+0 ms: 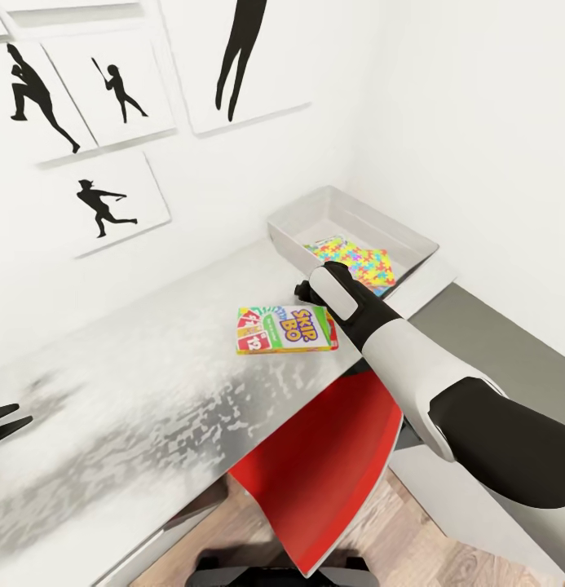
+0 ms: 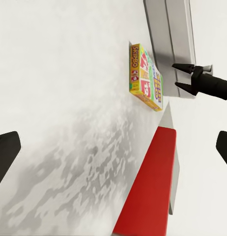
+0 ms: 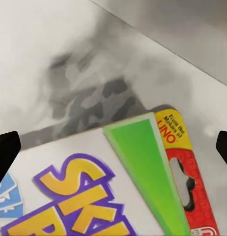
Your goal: Put all the toys in the child's room - the three board games (two on the bed and one on the table), the two jigsaw puzzles on the table, and the tennis ball on the table - inside the toy box on the table in the child's room.
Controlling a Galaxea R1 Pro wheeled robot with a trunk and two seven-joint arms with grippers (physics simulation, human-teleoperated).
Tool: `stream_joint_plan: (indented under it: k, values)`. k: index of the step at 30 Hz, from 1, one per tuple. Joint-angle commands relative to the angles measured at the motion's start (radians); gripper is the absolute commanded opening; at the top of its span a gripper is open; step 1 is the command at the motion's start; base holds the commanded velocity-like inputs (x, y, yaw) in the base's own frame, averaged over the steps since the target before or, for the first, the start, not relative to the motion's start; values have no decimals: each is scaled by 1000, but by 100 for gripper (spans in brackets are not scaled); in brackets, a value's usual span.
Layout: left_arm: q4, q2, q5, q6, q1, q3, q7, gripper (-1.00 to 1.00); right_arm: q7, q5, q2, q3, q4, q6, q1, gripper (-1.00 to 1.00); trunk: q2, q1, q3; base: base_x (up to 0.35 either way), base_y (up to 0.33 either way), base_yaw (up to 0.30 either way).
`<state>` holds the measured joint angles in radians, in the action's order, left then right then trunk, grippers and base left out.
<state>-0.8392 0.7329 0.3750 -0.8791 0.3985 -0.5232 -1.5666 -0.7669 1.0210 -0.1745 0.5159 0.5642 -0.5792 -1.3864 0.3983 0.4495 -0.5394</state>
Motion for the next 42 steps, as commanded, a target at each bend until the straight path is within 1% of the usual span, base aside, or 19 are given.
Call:
stream_joint_plan:
  k: [1,14,27,42]
  values:
    - [0,0,-1,-11,0,0,-4,100,-6,4,0,3,0,-4,-1,100,2,1,-2,0,21,0]
    - [0,0,-1,-11,0,0,-4,100,-3,4,0,3,0,-4,-1,100,2,1,-6,0,5,0]
    - [0,0,-1,-11,0,0,-4,100,1,5,0,4,0,-4,-1,100,2,1,-20,0,0,0]
    - [0,0,-1,-11,0,0,-4,100,1,4,0,4,0,-4,-2,100,2,1,-22,15,10,0]
